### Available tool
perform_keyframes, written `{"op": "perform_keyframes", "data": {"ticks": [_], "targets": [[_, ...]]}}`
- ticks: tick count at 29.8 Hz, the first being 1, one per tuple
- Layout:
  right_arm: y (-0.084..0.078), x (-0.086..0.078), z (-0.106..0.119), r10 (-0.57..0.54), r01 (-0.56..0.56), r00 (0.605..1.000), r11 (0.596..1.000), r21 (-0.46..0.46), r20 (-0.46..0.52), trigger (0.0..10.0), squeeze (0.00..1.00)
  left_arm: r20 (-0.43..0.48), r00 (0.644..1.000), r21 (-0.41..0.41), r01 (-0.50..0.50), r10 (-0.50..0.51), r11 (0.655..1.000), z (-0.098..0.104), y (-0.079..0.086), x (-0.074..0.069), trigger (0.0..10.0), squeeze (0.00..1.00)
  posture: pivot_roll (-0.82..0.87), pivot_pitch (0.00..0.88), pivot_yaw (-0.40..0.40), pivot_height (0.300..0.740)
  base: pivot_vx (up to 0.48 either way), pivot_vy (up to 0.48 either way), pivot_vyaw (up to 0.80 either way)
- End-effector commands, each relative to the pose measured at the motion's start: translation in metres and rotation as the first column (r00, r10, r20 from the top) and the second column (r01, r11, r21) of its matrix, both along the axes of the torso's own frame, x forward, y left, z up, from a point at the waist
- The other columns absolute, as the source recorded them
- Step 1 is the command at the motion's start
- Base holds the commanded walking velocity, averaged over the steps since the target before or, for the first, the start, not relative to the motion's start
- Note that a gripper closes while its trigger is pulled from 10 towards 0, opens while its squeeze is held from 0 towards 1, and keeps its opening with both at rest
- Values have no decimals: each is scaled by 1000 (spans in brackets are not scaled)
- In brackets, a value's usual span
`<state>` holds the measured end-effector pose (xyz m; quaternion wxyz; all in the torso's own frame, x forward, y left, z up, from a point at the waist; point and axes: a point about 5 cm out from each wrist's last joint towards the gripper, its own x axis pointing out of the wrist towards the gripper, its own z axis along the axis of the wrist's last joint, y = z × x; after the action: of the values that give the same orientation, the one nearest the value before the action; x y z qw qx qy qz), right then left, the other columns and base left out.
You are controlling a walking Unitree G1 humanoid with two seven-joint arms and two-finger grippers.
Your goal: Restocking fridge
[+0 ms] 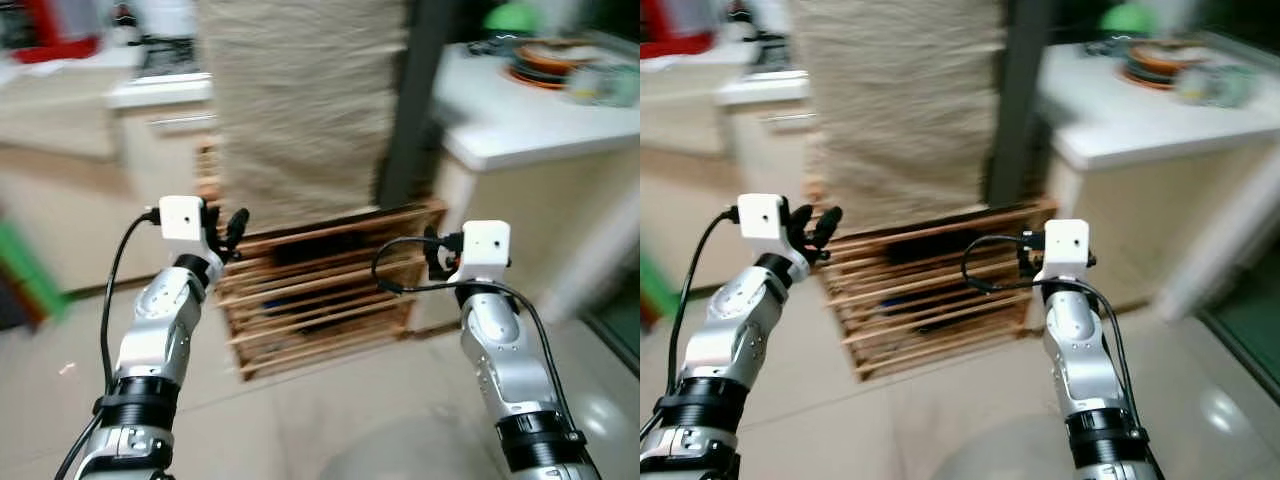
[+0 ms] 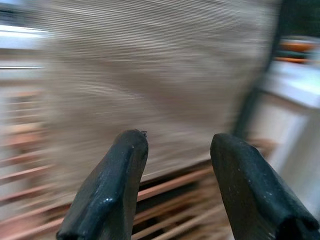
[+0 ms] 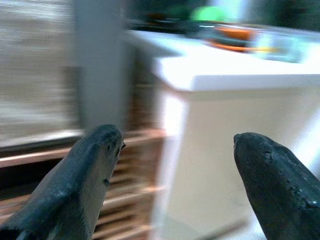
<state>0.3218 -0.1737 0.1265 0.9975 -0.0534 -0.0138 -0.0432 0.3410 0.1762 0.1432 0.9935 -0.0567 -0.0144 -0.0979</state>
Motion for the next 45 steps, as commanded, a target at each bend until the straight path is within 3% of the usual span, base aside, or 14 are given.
{"op": "perform_keyframes", "data": {"ticks": [1,11,15,18,23,27,30,33,36,41,45], "targets": [[-3,2,-2,-15,15,1000,1000,-25,-3,10000,43,-14,999,17,40,-40,999,-5,-8,-5,10000,0,-127,0,-6,736,0,0,-719],[-8,3,-2,-71,71,997,997,-15,32,10000,86,-43,993,-44,112,-114,993,-9,-20,-3,10000,0,-135,0,30,736,118,-130,-718],[-17,0,-2,-111,110,993,993,42,44,10000,90,-90,984,-8,155,-155,988,-14,-33,-1,10000,0,-145,0,33,736,298,-373,-719],[-19,-1,-1,-112,111,992,993,28,56,10000,90,-125,972,10,203,-200,979,-20,-44,-1,10000,0,-148,0,32,736,301,-370,-719],[-20,-3,-2,-112,111,992,994,24,59,10000,94,-186,961,-23,206,-207,978,-31,-50,-1,10000,0,-158,0,35,736,301,-370,-719],[-29,-12,-14,-127,126,992,991,35,7,10000,102,-284,942,-57,169,-178,984,-51,-41,-15,10000,0,-158,0,38,736,302,-369,-719],[-43,-34,-34,-148,151,986,988,28,-79,10000,118,-359,911,-47,198,-201,979,-69,-34,-43,10000,0,-152,0,32,736,301,-370,-721],[-49,-51,-46,-146,148,981,989,7,-131,10000,114,-384,891,-37,247,-242,968,-75,-36,-58,10000,0,-147,0,29,736,300,-371,-719],[-47,-54,-50,-128,125,983,992,-30,-133,10000,110,-376,901,-22,225,-216,974,-73,-34,-57,10000,0,-151,0,34,736,285,-247,-492],[-40,-48,-47,-92,90,988,996,-19,-126,10000,98,-369,915,-9,175,-165,985,-70,-27,-52,10000,0,-158,0,41,736,51,0,0],[-37,-51,-47,-78,81,988,997,17,-132,10000,86,-348,926,-25,148,-148,989,-65,-22,-58,10000,0,-155,0,41,736,0,0,0]]}}
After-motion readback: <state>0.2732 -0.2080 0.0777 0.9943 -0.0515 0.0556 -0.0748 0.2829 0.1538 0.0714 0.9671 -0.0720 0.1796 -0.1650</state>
